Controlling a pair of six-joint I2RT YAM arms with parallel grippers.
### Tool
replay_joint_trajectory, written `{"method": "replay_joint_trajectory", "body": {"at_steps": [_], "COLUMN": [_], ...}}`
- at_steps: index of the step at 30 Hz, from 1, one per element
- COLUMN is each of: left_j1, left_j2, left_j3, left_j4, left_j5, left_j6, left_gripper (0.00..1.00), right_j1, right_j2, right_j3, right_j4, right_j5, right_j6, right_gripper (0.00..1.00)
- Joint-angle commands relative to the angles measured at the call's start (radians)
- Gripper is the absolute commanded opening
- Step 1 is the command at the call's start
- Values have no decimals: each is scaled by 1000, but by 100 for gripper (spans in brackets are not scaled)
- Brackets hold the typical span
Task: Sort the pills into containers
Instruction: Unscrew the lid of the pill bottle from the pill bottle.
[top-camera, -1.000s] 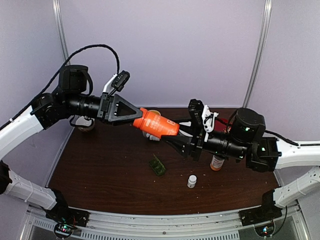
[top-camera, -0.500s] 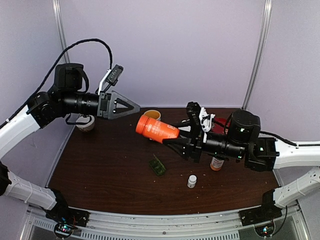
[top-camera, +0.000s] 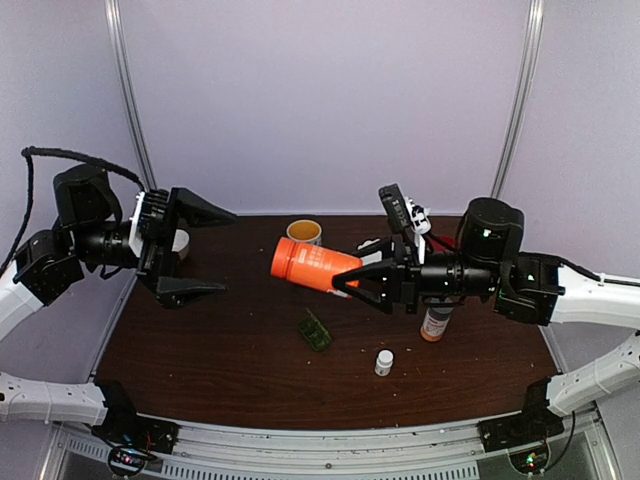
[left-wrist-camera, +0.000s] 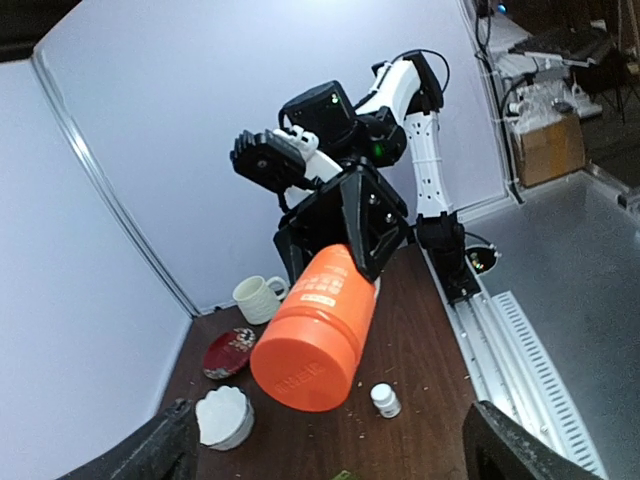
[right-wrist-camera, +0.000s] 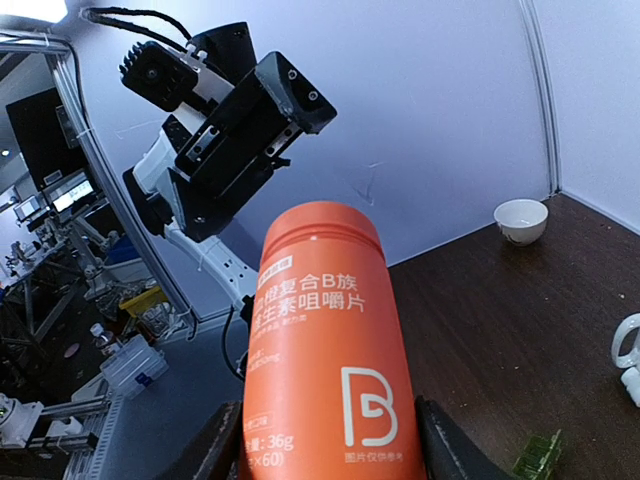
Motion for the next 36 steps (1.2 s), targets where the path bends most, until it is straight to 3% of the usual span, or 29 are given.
{"method": "replay_joint_trajectory", "body": {"at_steps": [1, 13, 27, 30, 34, 36], "left_j1": [2, -10, -35, -36, -36, -36], "left_j2": [47, 121, 146, 149, 157, 159], "left_j3": [51, 101, 109, 114, 126, 131], "left_j4": [5, -41, -36, -26, 4, 15], "left_j5": [7, 0, 35, 28, 39, 43], "left_j6": [283, 416, 442, 415, 341, 308], "left_gripper": [97, 97, 80, 72, 47, 40], "right_j1": [-3, -5, -6, -7, -10, -12], "right_j2": [-13, 90, 135, 130, 124, 128], "right_j3": [50, 132, 148, 144, 143, 148], "right_j4": [14, 75, 133, 136, 126, 116], "right_j5": [-118, -199, -183, -169, -155, -156], "right_j6": [78, 181, 223, 225, 217, 213], "right_gripper": [14, 12, 12, 12, 11, 11]}}
